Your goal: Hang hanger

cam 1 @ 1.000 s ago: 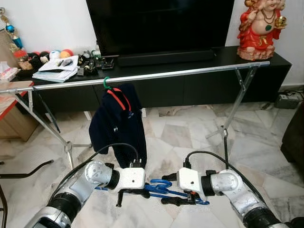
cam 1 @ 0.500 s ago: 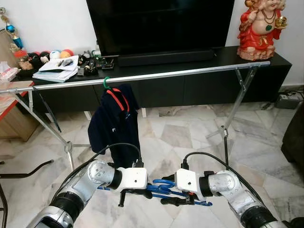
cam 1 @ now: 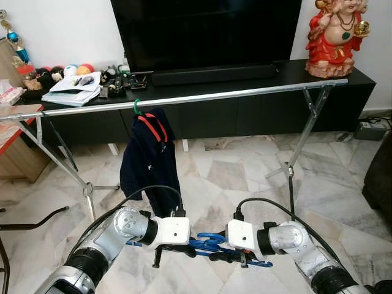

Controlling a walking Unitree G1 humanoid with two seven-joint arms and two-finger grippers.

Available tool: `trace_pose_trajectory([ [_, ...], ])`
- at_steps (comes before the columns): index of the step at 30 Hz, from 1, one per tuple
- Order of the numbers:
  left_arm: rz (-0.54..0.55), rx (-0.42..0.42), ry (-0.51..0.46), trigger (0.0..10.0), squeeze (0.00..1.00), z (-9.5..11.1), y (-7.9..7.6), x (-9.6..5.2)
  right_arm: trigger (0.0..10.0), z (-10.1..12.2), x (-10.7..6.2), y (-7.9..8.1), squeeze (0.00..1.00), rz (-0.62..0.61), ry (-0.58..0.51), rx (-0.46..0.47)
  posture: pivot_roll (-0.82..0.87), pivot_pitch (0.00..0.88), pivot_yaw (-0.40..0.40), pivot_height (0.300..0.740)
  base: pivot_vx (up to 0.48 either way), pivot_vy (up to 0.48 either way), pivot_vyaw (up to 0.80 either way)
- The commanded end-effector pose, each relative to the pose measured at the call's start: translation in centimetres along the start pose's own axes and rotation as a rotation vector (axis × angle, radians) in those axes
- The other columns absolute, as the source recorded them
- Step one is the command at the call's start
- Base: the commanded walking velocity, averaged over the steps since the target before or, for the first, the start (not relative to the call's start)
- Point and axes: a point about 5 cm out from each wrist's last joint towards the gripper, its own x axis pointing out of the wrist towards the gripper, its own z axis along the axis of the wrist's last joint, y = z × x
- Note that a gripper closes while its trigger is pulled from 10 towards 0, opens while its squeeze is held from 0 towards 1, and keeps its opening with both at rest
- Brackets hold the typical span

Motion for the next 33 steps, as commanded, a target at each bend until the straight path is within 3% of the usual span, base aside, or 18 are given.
trace_pose_trajectory([
  [1, 0.012, 0.032, -0.006, 10.0, 0.0, 0.72, 0.75, -0.12, 10.0, -0.04, 0.75, 0.45, 0.0, 0.038, 0.02, -0.01, 0.06, 0.039, 0.115, 0.74, 0.0, 0.0, 0.0],
  [6, 0.017, 0.028, -0.004, 10.0, 0.0, 0.7, 0.79, -0.11, 10.0, -0.2, 1.05, 0.63, 0.0, 0.047, 0.029, -0.003, 0.07, 0.037, 0.115, 0.74, 0.0, 0.0, 0.0],
  [10, 0.022, 0.028, -0.003, 10.0, 0.0, 0.71, 0.86, -0.14, 0.0, -0.22, 1.23, 0.68, 0.0, 0.042, 0.028, 0.009, 0.07, 0.038, 0.116, 0.74, 0.0, 0.0, 0.0],
  [33, 0.032, 0.043, -0.019, 10.0, 0.0, 0.88, 0.86, -0.02, 0.0, -0.06, 1.47, 0.89, 0.0, 0.013, -0.037, 0.05, 0.06, 0.031, 0.114, 0.74, 0.0, 0.0, 0.0],
])
